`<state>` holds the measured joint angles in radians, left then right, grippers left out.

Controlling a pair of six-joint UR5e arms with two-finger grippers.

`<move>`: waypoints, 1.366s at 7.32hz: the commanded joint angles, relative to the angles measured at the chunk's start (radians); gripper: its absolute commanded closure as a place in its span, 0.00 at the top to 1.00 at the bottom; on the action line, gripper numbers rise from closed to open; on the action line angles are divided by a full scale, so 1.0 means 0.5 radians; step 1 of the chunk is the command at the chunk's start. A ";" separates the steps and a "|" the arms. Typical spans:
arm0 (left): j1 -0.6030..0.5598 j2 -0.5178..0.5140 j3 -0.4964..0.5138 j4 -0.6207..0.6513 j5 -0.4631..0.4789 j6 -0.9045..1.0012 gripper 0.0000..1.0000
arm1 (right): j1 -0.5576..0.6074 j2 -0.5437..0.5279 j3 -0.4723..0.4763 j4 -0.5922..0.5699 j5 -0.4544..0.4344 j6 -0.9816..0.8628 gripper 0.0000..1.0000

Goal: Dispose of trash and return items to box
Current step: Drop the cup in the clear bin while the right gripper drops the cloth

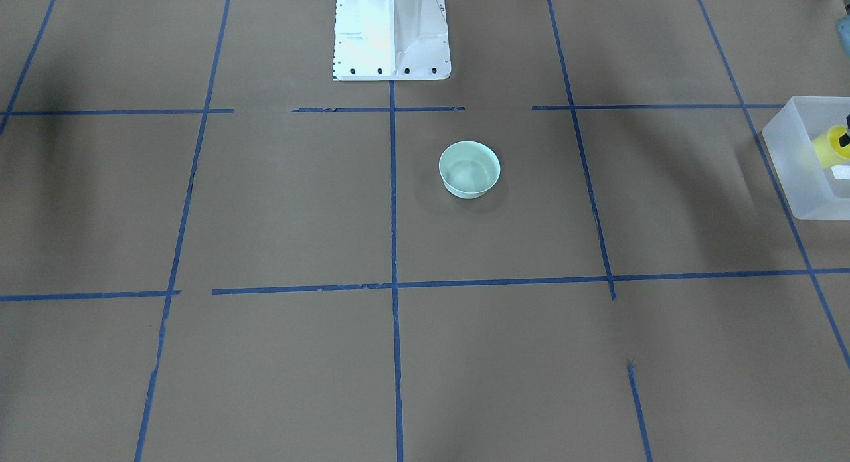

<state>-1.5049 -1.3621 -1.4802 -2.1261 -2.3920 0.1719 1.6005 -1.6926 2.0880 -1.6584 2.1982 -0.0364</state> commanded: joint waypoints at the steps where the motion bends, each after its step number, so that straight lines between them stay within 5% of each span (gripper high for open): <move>1: -0.113 -0.055 -0.302 0.161 0.111 -0.016 1.00 | 0.069 -0.005 -0.016 -0.061 0.000 -0.144 0.00; 3: -0.159 -0.309 -0.637 0.752 0.228 -0.107 1.00 | 0.146 0.004 -0.061 -0.143 -0.021 -0.380 0.00; 6: 0.021 -0.331 -0.960 0.739 0.219 -0.867 1.00 | 0.265 0.032 -0.429 -0.107 -0.092 -0.862 0.00; 10: 0.493 -0.365 -1.092 0.543 0.216 -1.561 1.00 | 0.290 0.007 -1.143 0.647 -0.092 -0.903 0.00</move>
<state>-1.3214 -1.5440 -2.0176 -1.8234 -2.2840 -0.5217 1.7444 -1.6913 1.6207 -1.4366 2.1511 -0.4868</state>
